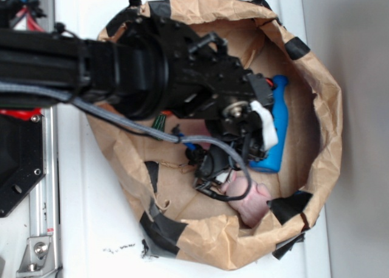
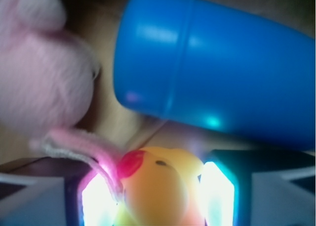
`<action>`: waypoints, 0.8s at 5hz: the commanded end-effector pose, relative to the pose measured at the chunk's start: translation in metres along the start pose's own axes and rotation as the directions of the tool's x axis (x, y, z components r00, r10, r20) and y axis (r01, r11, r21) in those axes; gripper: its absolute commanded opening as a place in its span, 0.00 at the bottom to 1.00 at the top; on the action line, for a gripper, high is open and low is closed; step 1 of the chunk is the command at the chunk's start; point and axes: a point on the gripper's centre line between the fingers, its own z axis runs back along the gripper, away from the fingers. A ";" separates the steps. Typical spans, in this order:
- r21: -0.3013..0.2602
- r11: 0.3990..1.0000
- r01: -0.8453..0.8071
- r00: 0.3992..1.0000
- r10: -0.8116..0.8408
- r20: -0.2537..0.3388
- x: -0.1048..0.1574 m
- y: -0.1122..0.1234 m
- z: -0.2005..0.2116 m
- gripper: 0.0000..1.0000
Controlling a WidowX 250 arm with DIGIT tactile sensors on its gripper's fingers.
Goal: Grab the yellow duck.
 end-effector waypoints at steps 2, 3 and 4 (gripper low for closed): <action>0.011 0.984 -0.178 0.977 0.178 -0.114 -0.016 -0.012 0.089 0.00; 0.000 0.987 -0.159 0.987 0.159 -0.029 -0.006 -0.019 0.111 0.00; 0.021 0.989 -0.149 0.989 0.149 -0.017 -0.002 -0.024 0.113 0.00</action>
